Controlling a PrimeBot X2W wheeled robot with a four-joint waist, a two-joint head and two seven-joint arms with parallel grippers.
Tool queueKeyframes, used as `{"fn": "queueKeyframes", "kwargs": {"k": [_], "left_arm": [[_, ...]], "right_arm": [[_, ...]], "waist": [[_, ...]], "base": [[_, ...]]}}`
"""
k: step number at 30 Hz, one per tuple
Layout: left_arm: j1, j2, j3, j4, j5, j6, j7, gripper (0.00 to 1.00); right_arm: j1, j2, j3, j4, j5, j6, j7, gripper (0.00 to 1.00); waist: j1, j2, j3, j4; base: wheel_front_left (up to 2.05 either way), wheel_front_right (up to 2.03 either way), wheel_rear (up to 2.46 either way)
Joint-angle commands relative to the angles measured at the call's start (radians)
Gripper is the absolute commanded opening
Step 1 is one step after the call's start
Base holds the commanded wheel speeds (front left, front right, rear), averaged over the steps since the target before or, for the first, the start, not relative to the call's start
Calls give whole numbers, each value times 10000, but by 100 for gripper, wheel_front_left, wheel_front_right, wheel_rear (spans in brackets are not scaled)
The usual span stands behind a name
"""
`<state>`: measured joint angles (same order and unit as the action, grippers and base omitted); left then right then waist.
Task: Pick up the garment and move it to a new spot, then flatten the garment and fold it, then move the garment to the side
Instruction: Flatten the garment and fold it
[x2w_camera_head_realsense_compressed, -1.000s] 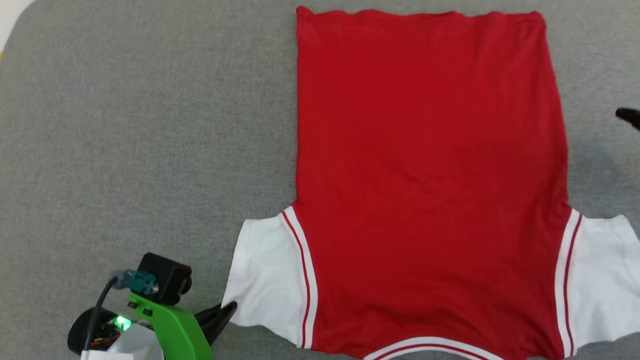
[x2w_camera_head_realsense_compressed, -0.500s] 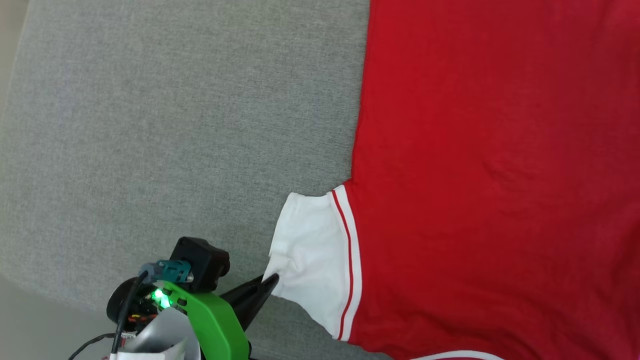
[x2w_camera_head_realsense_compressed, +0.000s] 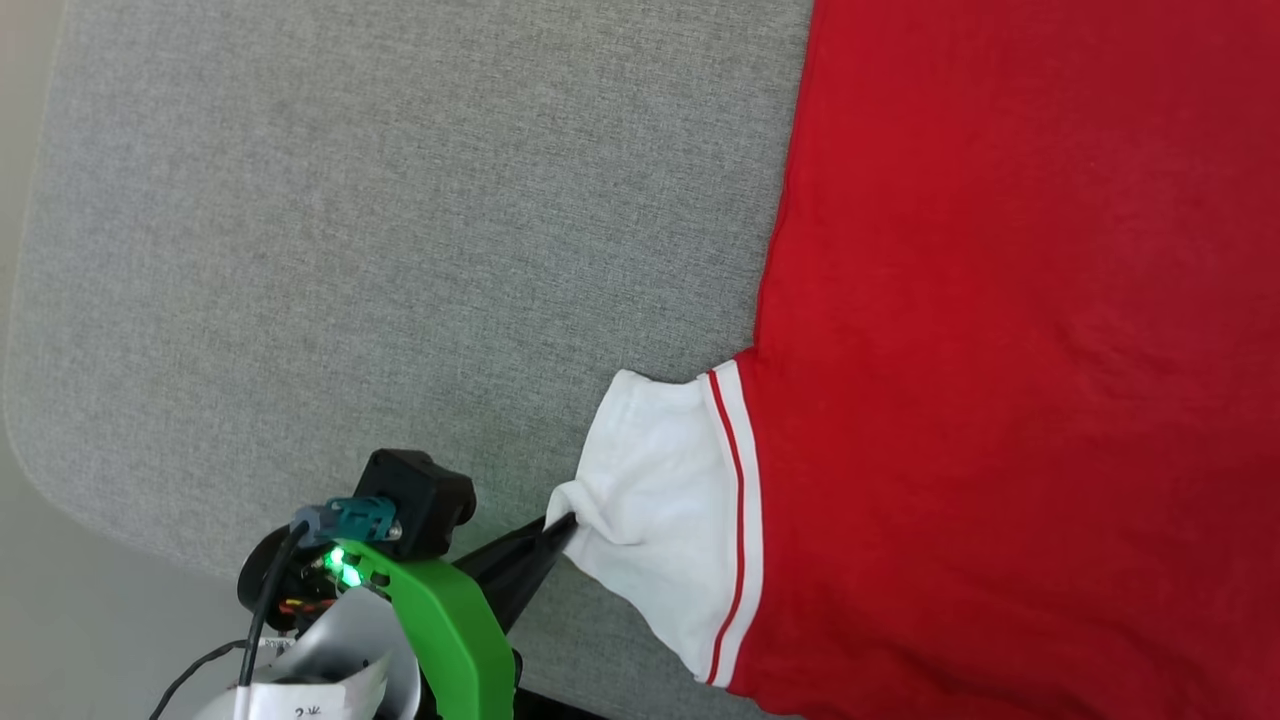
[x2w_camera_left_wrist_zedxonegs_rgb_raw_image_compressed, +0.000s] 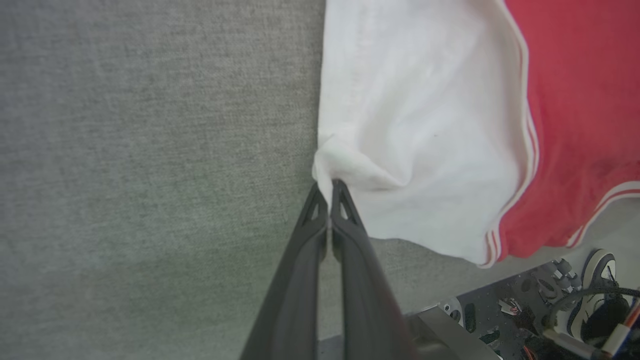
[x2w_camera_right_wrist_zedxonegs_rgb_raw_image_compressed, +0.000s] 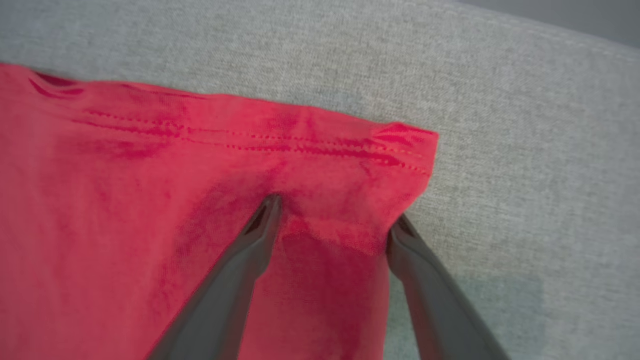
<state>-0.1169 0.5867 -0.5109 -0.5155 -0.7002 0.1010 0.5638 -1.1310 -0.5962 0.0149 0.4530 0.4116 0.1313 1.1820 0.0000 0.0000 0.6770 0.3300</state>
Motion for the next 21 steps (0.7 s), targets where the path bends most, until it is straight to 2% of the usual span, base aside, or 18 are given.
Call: {"fn": "queueKeyframes", "kwargs": {"k": [1,2,11,21], "left_arm": [[-196,-61,11,70,142,-32,-71,0],[-211,-70,10,97,149,-32,-84,0],[-287,-121,-2,271,148,-9,-132,0],[-266,-60,169,463,56,159,-110,0]], "right_arm": [[380,165,265,363,143,-6,100,18],[423,131,366,372,197,-6,100,0],[619,-266,797,597,492,-6,-238,0],[1911,-446,1265,899,847,-6,-821,0]], "waist": [[0,0,-6,5],[0,0,-16,2],[0,0,-322,-95],[0,0,-1664,-742]], "base": [[0,0,0],[0,0,0],[0,0,0],[0,0,0]]}}
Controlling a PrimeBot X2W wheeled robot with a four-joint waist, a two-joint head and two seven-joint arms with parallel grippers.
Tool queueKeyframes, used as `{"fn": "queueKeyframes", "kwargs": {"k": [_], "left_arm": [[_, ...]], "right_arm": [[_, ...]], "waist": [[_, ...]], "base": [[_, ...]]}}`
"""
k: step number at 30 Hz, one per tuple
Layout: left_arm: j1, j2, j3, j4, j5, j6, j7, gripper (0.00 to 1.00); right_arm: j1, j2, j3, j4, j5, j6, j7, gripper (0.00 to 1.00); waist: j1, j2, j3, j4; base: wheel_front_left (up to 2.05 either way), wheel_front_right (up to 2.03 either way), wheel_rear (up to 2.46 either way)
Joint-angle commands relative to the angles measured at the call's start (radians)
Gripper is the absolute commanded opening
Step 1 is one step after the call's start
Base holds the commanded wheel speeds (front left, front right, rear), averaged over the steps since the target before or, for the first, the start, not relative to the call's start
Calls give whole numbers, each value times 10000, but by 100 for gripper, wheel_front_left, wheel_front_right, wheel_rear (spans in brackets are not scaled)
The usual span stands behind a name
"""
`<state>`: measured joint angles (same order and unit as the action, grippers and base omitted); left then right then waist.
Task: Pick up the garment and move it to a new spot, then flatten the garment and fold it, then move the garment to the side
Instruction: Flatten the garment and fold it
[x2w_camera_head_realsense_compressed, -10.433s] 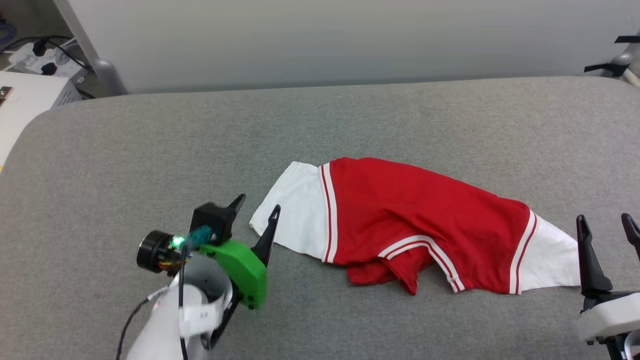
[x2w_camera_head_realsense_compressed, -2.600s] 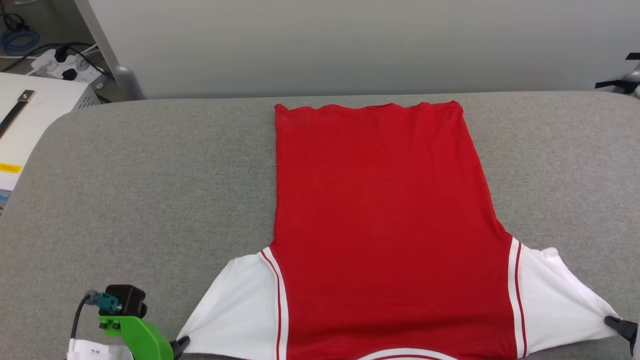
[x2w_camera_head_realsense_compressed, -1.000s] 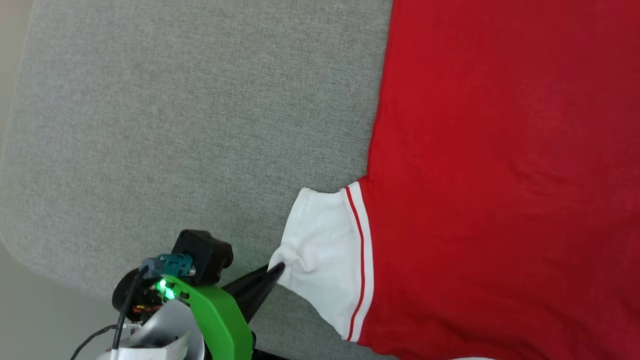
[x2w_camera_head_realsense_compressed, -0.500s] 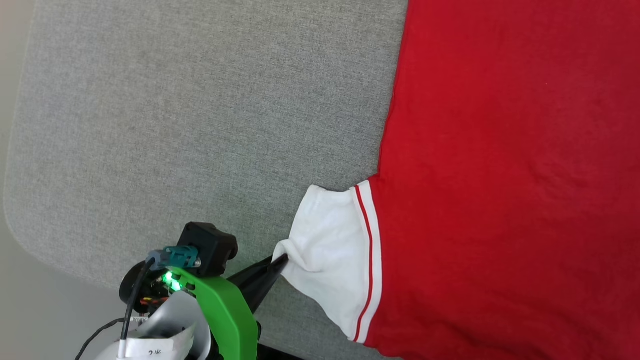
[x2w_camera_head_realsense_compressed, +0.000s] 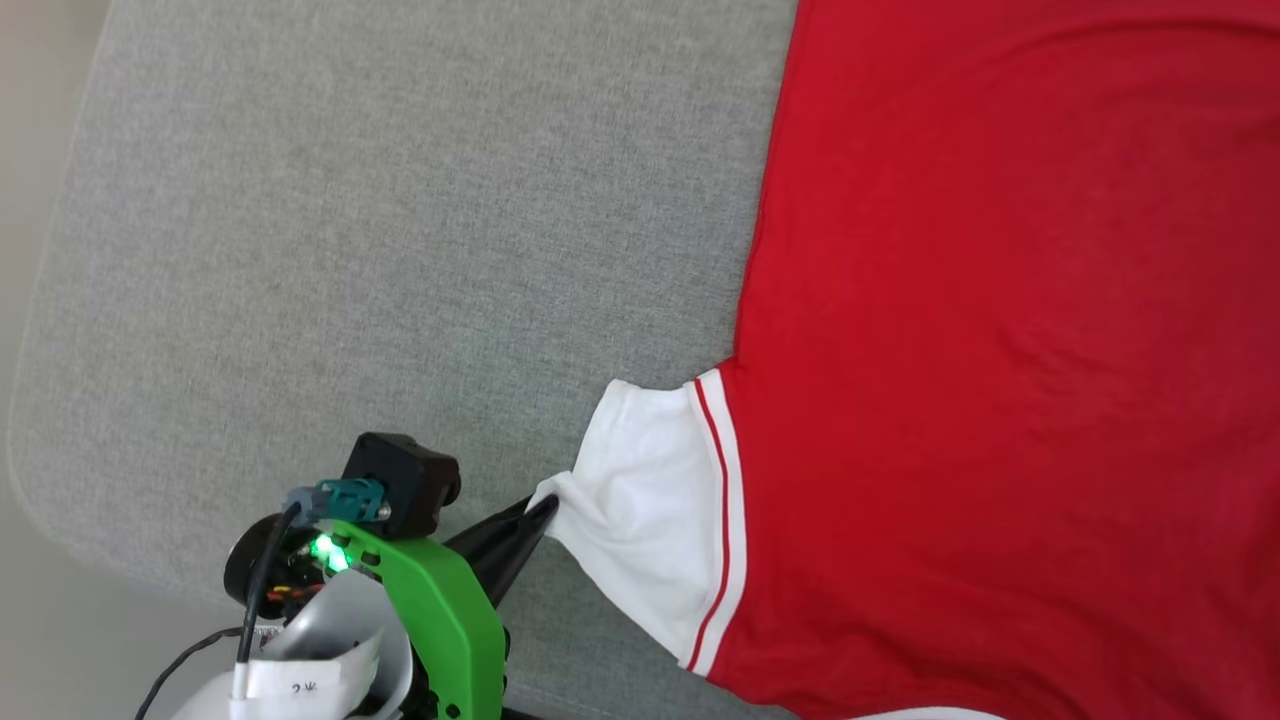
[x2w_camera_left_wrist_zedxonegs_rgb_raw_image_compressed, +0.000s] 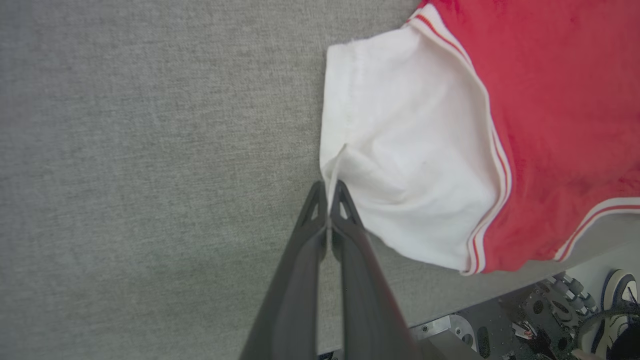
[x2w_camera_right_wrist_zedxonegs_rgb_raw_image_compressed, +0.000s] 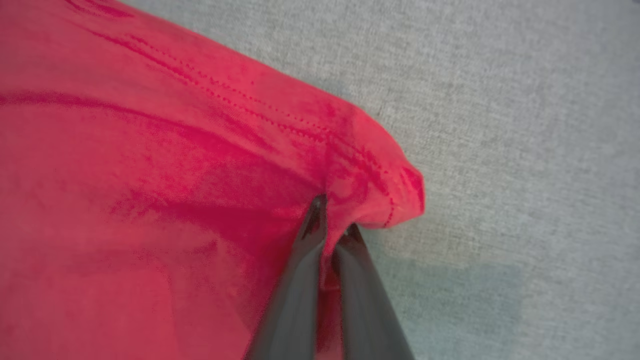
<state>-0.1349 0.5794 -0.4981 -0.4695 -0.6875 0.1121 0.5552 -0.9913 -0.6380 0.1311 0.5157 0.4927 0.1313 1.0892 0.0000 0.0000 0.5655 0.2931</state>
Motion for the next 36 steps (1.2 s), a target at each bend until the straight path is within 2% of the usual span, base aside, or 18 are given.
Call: {"fn": "queueKeyframes", "kwargs": {"k": [1,6,16,24,30,36], "left_arm": [[-49,36,65,28,-111,69,-1,0],[155,91,172,193,-310,192,57,0],[737,63,375,629,-717,373,-145,0],[1285,-162,484,849,-973,541,-551,0],[1250,-538,449,1215,-936,606,-952,0],[1166,-982,324,1584,-992,590,-1269,0]], "right_arm": [[766,-45,154,224,111,-6,58,0],[1933,-169,218,-68,658,-6,-228,0],[4439,-61,-371,-1164,1387,-6,-543,0],[6970,248,-1819,-2868,1448,-6,-470,0],[8946,1113,-3566,-4057,1330,-6,-528,0],[10178,2028,-4372,-4939,996,-6,-327,0]], "waist": [[0,0,-739,-469],[0,0,-1559,-930],[0,0,-3069,-1748],[0,0,-3735,-2105],[0,0,-3862,-2035],[0,0,-3926,-2015]], "base": [[0,0,0],[0,0,0],[0,0,0],[0,0,0],[0,0,0],[0,0,0]]}}
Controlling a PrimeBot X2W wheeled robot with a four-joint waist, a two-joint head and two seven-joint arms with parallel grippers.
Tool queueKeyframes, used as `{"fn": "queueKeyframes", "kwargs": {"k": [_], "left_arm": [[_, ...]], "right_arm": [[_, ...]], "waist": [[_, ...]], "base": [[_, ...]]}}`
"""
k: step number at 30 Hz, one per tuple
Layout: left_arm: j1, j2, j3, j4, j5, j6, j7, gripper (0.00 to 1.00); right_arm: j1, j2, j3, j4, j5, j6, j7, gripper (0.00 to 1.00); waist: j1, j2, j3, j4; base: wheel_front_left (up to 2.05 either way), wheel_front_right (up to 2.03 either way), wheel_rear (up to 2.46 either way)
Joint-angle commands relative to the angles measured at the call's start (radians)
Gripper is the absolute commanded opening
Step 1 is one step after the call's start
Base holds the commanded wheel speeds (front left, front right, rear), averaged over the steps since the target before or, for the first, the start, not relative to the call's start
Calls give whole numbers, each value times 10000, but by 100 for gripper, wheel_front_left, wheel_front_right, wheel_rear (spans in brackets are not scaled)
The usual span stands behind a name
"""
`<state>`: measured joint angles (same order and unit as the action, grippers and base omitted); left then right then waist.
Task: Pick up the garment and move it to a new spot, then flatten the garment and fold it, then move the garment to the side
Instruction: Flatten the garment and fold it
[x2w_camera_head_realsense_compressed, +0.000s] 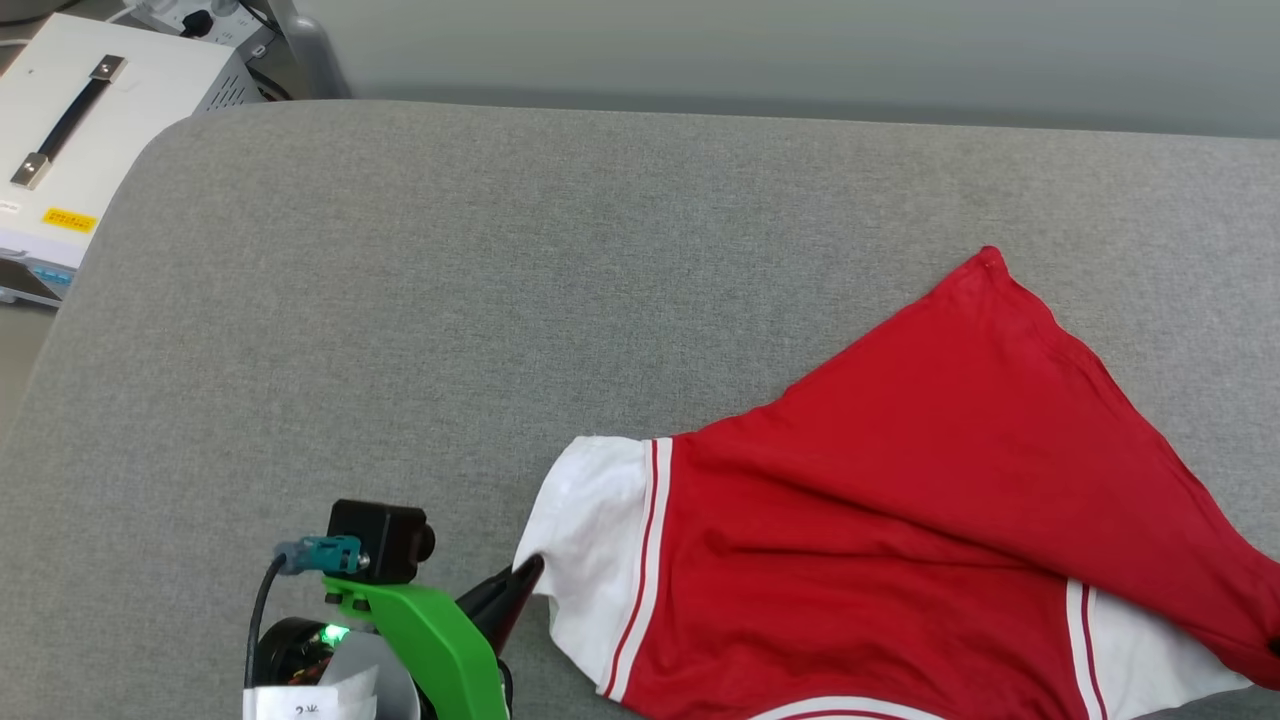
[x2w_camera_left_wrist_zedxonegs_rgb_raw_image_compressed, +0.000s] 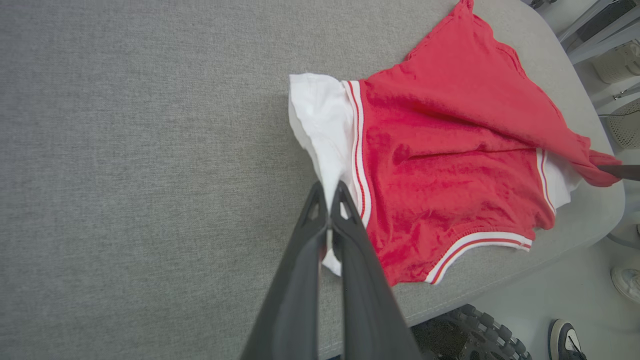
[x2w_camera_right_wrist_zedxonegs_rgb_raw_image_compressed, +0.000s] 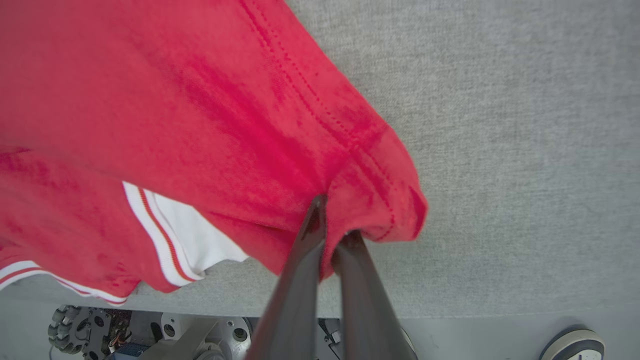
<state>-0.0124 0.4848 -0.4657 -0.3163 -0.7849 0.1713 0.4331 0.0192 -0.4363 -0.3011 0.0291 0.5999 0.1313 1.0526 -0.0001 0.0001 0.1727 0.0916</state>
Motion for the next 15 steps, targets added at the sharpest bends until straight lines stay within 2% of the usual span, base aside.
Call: {"fn": "queueKeyframes", "kwargs": {"k": [1,4,5,6,9,15], "left_arm": [[-85,-64,-13,100,-7,-9,-73,0],[-196,-142,-28,196,45,-19,-169,0],[-234,-155,-50,198,59,-39,-175,0],[-278,-153,-83,192,85,-65,-167,0],[-368,-106,-100,88,130,-81,-123,0],[-598,34,-132,-287,297,-90,-10,0]], "right_arm": [[154,83,-91,-153,-136,-6,97,0],[234,264,-152,-379,-298,-6,281,0],[193,266,-131,-487,-339,-6,280,81],[105,306,-134,-590,-321,-6,326,100],[-190,274,-37,-1067,-81,-6,647,100],[-1233,-228,287,-2374,456,-6,1463,100]], "waist": [[1,-1,9,-3],[1,-1,66,-30],[1,-1,93,-27],[1,-1,117,-25],[1,-1,211,4],[1,-1,589,266]], "base": [[0,0,0],[0,0,0],[0,0,0],[0,0,0],[0,0,0],[0,0,0]]}}
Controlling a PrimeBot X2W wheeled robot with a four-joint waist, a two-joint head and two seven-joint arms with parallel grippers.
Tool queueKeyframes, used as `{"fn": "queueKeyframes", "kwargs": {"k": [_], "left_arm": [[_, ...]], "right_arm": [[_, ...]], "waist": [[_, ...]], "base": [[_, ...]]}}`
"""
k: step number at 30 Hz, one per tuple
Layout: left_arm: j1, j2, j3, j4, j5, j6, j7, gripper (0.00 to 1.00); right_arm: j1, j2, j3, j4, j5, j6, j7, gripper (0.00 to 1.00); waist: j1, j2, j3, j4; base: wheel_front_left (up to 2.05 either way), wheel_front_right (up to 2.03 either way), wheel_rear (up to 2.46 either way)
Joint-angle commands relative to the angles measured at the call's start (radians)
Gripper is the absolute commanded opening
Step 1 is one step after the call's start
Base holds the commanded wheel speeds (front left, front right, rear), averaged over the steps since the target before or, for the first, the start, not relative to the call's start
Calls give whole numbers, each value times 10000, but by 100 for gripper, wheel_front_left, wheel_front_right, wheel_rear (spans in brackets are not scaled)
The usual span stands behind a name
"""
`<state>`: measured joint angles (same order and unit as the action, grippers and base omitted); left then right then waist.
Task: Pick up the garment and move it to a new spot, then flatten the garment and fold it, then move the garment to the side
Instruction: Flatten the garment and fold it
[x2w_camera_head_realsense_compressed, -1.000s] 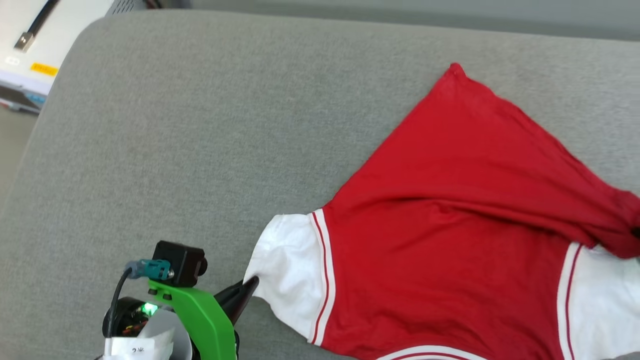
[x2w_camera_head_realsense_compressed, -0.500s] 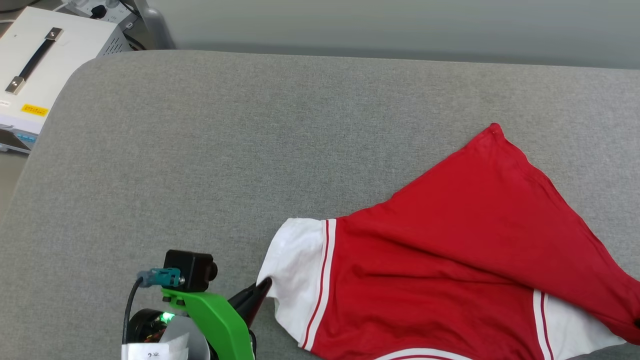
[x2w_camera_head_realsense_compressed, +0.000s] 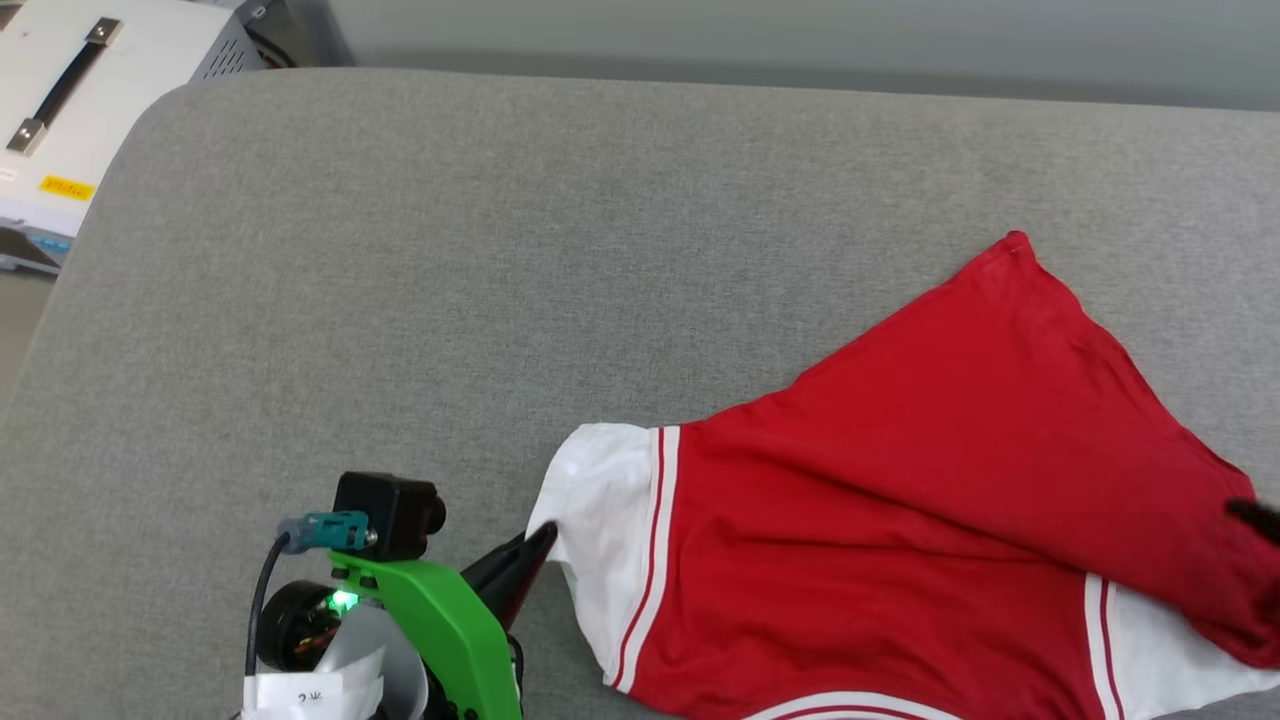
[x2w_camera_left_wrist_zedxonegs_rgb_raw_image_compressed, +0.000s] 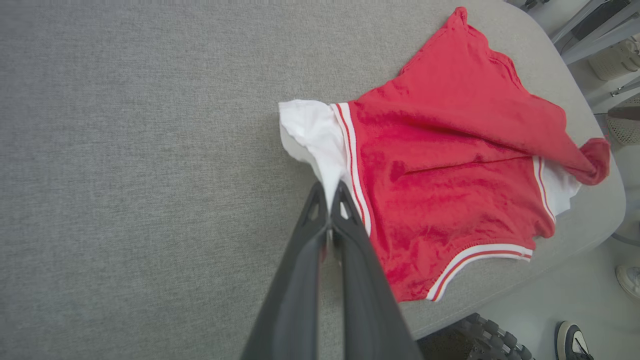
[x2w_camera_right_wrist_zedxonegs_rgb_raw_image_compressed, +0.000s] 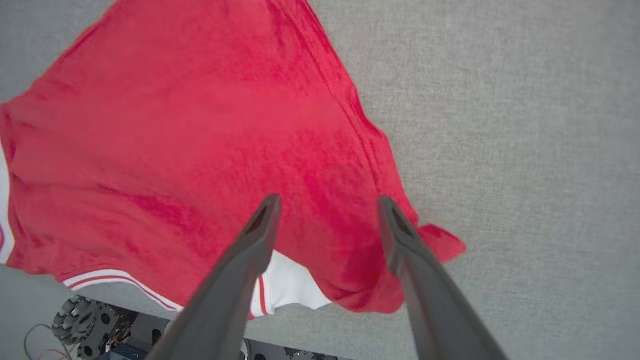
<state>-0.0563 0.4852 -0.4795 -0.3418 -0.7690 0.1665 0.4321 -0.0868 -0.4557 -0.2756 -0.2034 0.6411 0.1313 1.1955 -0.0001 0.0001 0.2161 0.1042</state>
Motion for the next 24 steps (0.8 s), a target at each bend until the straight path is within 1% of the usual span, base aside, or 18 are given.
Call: {"fn": "queueKeyframes", "kwargs": {"k": [1,4,8,12,17,24], "left_arm": [[-205,30,-19,-114,168,-46,15,0],[-313,27,-85,-308,259,-42,53,0],[-495,14,-185,-540,408,-64,76,0],[-685,-46,-280,-750,493,-112,84,0],[-914,-185,-410,-826,576,-185,35,0],[-1146,-328,-534,-773,615,-352,-103,0]], "right_arm": [[-463,-108,129,-257,81,-6,185,100],[-1328,-261,482,-556,32,-6,524,100],[-2615,-299,1169,-349,-297,-6,888,100],[-3804,-273,1660,403,-690,-6,1098,100],[-4980,-320,2114,1537,-1116,-6,1070,100],[-5990,-722,2489,3030,-1542,-6,630,100]], "waist": [[1,-1,255,210],[1,-1,561,410],[1,-1,1024,761],[1,-1,1498,1163],[1,-1,2042,1637],[1,-1,2598,2091]], "base": [[0,0,0],[0,0,0],[0,0,0],[0,0,0],[0,0,0],[0,0,0]]}}
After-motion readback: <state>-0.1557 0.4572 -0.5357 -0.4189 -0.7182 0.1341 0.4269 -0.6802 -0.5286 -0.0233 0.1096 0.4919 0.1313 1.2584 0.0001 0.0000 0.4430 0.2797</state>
